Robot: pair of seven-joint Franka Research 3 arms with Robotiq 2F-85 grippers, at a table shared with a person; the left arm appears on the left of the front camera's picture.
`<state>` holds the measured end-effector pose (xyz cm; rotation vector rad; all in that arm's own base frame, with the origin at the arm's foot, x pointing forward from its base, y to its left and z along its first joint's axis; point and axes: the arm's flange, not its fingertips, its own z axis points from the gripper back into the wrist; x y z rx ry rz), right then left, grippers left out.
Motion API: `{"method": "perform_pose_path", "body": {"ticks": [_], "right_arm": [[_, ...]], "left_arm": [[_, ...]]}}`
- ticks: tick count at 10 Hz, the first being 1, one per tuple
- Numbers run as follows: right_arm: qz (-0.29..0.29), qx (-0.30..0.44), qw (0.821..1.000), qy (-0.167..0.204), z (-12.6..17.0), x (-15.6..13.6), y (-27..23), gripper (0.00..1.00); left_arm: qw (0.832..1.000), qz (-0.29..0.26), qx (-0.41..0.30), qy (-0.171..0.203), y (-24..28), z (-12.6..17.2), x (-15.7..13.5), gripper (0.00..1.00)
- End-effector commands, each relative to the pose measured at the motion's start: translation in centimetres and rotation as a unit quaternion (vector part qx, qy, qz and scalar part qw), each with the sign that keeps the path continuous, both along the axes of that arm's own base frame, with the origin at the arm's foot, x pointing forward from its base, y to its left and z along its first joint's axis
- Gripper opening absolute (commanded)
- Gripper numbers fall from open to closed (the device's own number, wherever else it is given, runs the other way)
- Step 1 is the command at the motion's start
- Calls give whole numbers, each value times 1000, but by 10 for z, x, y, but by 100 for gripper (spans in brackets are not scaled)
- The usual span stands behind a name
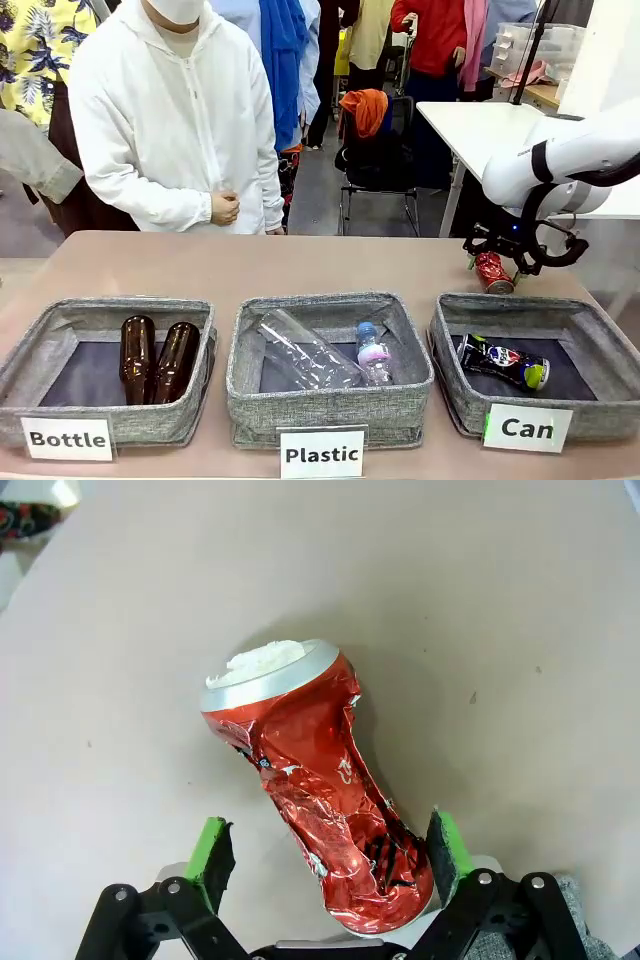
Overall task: Sort the can waste into the basket.
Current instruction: Pick up the can waste from the table and place it in the right Fabric basket.
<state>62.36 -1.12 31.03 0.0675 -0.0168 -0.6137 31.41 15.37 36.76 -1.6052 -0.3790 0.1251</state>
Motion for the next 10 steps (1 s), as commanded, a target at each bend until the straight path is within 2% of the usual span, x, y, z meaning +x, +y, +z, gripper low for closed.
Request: {"method": "perform_pose_path", "body": {"ticks": [1, 5, 6, 7, 8, 9, 10], "right_arm": [[-18, -9, 1000, 9, 3, 8, 6, 100], [-26, -20, 999, 17, 4, 8, 5, 100], [-25, -22, 999, 19, 4, 8, 5, 92], [-27, -23, 999, 20, 3, 9, 4, 52], [-27, -26, 999, 25, 2, 9, 4, 32], [-26, -28, 999, 28, 2, 9, 3, 0], [-25, -29, 999, 29, 1, 9, 3, 0]], "left_arm": [[1000, -3, -6, 2, -1, 4, -3, 100], [1000, -3, -6, 2, -1, 4, -3, 100], [1000, -3, -6, 2, -1, 4, -3, 100], [1000, -3, -6, 2, -1, 4, -3, 100], [1000, -3, -6, 2, -1, 4, -3, 100], [1000, -3, -6, 2, -1, 4, -3, 100], [1000, -3, -6, 2, -1, 4, -3, 100]]}}
